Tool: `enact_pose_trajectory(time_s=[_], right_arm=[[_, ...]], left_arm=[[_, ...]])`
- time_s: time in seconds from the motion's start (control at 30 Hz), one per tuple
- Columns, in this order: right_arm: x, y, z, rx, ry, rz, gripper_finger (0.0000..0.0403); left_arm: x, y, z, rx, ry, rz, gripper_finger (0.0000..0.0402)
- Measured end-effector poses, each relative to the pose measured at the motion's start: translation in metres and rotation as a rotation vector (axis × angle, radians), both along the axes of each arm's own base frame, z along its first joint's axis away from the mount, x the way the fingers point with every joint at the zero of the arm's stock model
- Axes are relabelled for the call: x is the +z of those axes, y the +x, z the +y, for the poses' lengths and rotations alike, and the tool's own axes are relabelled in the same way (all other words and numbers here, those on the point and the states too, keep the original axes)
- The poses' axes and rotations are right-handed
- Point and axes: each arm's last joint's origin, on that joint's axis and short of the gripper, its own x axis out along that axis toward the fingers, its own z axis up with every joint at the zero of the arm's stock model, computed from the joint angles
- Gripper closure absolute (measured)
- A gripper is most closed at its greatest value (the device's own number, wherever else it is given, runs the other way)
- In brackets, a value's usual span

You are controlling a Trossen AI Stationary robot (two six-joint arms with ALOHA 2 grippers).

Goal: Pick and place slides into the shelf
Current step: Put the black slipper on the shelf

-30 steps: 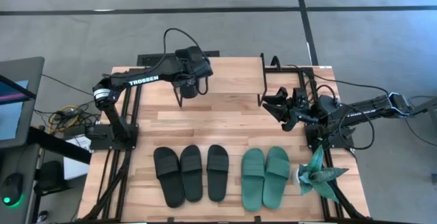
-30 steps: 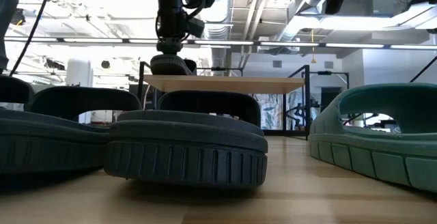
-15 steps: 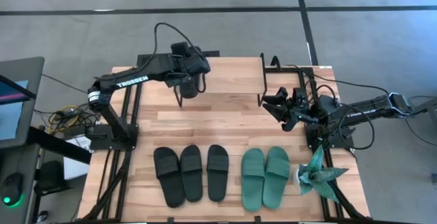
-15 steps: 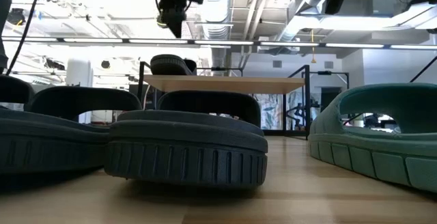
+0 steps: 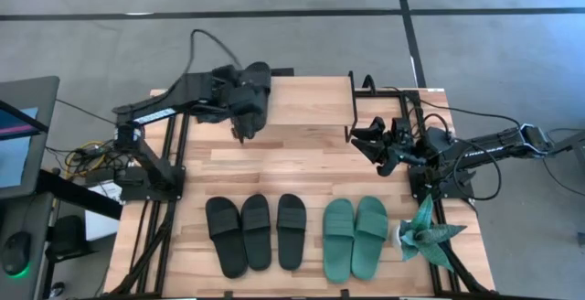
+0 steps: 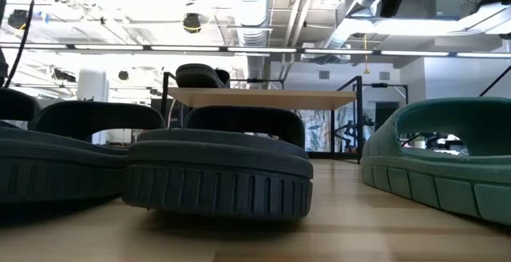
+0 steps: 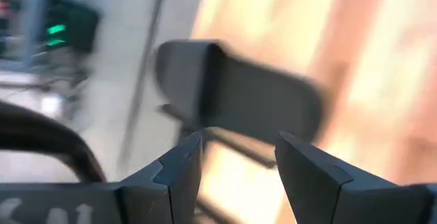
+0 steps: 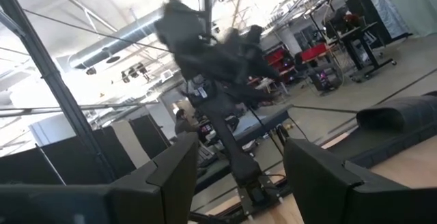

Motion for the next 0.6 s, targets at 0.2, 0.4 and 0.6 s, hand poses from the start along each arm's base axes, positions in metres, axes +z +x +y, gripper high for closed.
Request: enact_pose_trajectory(time_s=[0.2,0.4,0.6], right_arm=[[-0.001,0.000,0.000,0.000,-0.002,0.011,0.0202],[-0.001,0.000,0.000,0.000,-0.001,0.010,0.0202],[-0.001,0.000,0.000,0.001,-0.001,0.010,0.0202]], left_arm=[[0.014,-0.017,-0.030,-0.001,-0.058,-0.148,0.0227],[0.016,-0.021,-0.055,-0.076,-0.147,-0.183,0.0227],[0.014,-0.022,-0.082,-0.214,-0.325,-0.163,0.0227]])
